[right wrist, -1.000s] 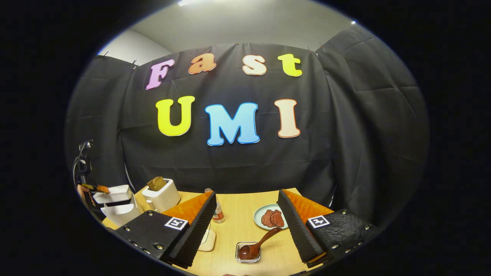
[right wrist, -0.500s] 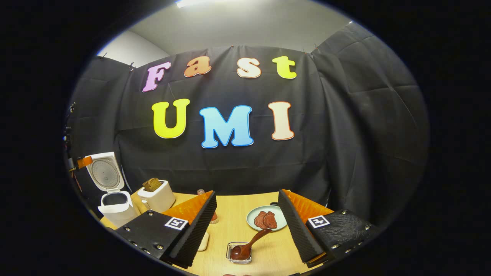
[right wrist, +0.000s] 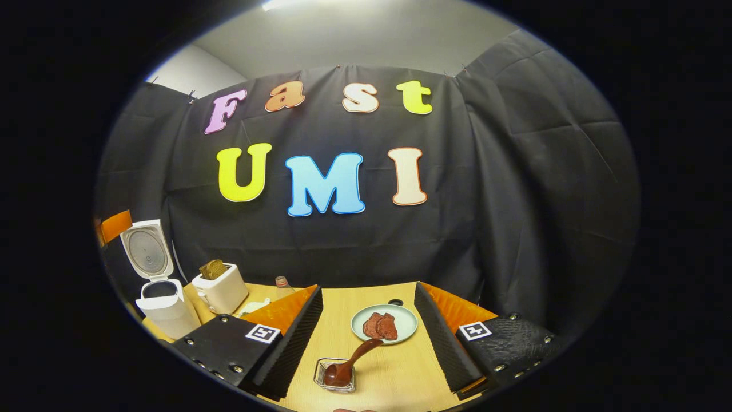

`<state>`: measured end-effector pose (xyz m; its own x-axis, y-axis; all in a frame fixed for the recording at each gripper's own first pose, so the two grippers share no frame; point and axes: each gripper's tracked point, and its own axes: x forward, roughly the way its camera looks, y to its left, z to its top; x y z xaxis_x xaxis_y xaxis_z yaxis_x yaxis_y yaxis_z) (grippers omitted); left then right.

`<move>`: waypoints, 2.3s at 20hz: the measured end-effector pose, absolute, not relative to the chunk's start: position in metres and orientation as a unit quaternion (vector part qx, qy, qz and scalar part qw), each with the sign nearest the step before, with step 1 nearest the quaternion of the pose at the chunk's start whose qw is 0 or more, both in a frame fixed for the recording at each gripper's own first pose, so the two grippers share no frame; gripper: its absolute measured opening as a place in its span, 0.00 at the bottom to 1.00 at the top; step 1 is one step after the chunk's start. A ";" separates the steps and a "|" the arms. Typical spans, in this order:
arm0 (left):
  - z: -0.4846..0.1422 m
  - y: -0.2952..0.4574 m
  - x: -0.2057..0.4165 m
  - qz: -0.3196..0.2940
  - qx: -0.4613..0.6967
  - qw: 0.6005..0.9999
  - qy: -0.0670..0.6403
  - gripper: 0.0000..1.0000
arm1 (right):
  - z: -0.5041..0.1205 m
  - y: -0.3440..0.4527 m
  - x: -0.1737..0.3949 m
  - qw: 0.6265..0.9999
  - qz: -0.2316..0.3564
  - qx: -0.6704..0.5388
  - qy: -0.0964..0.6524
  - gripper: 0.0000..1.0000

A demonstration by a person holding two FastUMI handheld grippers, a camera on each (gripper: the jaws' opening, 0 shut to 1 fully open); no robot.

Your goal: Close the left gripper, press the button to open the rice cooker; take a wooden spoon from the chopstick holder with the right hand, scoop a spoonful of rice and pour it into the rice cooker, then put the wooden spoon back into the chopstick holder.

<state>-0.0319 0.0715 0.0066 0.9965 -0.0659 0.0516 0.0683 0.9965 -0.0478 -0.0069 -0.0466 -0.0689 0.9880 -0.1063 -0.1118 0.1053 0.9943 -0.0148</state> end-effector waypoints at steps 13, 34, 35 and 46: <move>-0.025 0.066 -0.037 -0.028 -0.025 0.999 0.030 0.92 | -0.143 -0.056 0.017 0.991 -0.026 0.023 0.126 0.98; -0.064 0.079 -0.045 0.022 -0.014 0.995 0.094 0.92 | -0.281 -0.046 0.088 0.946 0.019 0.166 0.276 0.49; -0.064 0.080 -0.046 0.023 -0.014 0.995 0.094 0.95 | -0.283 -0.040 0.087 0.943 0.037 0.180 0.277 0.38; -0.063 0.107 -0.049 0.040 -0.038 0.995 0.080 0.95 | -0.205 -0.027 0.077 0.949 0.055 0.230 0.209 0.06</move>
